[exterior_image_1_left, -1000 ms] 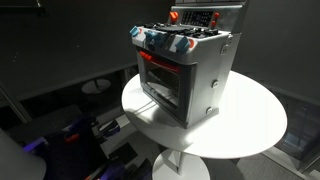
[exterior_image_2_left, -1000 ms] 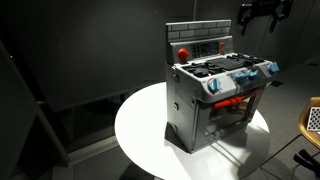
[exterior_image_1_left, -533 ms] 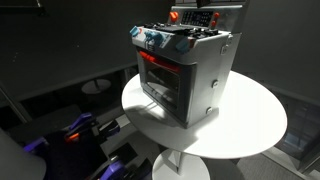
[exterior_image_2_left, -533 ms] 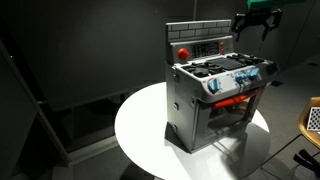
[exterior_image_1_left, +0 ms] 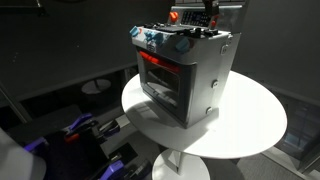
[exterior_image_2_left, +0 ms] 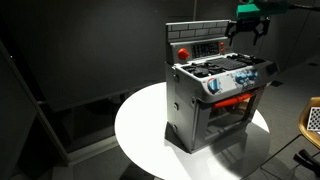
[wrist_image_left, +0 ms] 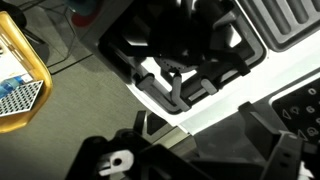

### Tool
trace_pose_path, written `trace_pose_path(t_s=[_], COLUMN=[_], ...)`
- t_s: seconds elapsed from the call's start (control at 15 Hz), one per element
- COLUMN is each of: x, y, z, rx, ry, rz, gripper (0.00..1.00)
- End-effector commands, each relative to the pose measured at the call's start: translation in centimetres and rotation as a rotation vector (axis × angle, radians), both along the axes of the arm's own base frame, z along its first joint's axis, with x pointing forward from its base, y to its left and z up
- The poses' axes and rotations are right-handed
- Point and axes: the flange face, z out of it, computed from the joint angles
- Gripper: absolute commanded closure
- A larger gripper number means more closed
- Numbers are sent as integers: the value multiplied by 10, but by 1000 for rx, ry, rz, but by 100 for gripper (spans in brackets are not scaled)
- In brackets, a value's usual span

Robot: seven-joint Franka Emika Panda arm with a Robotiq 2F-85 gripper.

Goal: Push the top right button of the toy stove

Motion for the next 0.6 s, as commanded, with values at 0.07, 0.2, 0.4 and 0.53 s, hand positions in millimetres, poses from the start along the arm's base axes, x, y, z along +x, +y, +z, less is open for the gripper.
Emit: trace_pose_path(t_s=[0.07, 0.2, 0.4, 0.53], x=[29, 37, 49, 55], y=[2, 4, 6, 5], z=[6, 5, 2, -2], rx=[23, 25, 26, 23], ry=[-31, -37, -42, -43], rz=[-19, -18, -17, -17], gripper=[0, 0, 0, 0])
